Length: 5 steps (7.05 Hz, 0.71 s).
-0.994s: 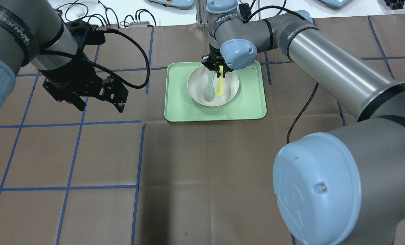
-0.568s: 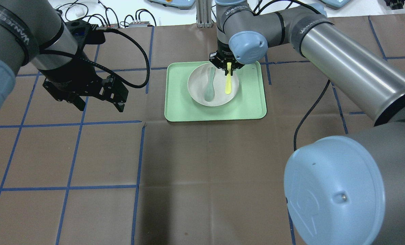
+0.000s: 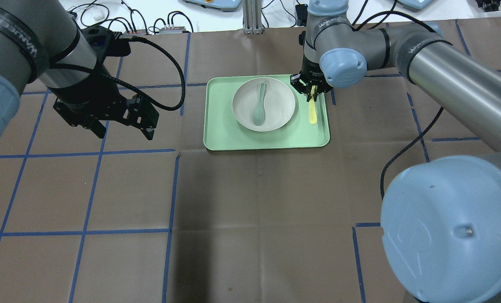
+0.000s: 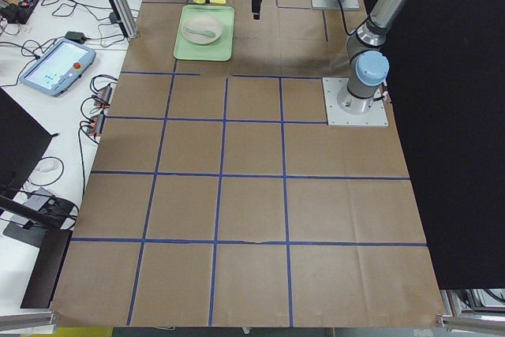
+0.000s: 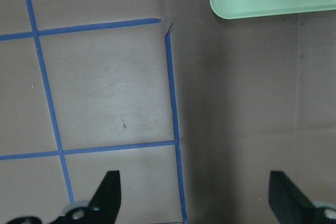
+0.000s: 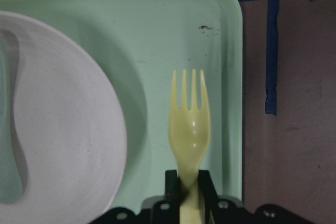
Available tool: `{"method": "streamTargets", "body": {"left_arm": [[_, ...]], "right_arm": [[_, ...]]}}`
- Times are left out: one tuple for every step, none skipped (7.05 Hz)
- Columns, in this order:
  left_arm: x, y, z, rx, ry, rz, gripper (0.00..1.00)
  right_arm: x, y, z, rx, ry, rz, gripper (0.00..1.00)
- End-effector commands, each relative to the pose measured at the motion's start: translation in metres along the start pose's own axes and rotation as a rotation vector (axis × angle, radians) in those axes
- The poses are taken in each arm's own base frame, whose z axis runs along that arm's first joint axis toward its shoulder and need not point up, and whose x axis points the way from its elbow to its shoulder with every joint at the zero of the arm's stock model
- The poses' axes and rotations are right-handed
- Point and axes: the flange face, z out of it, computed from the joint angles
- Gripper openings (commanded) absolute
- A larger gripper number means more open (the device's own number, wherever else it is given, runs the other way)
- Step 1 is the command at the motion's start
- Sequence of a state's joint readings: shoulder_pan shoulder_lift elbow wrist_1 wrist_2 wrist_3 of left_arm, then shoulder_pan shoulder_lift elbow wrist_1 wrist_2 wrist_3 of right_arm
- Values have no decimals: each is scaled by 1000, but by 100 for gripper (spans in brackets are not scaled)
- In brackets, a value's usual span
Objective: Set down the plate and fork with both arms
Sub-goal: 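Carry the fork beside the plate and lower it onto the tray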
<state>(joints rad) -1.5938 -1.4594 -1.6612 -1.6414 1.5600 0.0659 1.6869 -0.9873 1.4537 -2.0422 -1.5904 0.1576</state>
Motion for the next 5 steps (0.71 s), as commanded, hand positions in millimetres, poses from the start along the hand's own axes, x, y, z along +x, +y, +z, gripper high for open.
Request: {"method": "streamTargets", "body": {"left_arm": [[0, 0, 0, 1, 0, 0, 99], [0, 0, 0, 1, 0, 0, 99], [0, 0, 0, 1, 0, 0, 99], [0, 0, 0, 1, 0, 0, 99], [0, 0, -1, 2, 0, 0, 99]], "right_arm": [[5, 1, 37, 30, -5, -7, 0], [3, -3, 50, 37, -8, -7, 0], [3, -3, 53, 34, -8, -2, 0], [2, -3, 53, 36, -7, -4, 1], [2, -4, 53, 36, -5, -4, 31]]}}
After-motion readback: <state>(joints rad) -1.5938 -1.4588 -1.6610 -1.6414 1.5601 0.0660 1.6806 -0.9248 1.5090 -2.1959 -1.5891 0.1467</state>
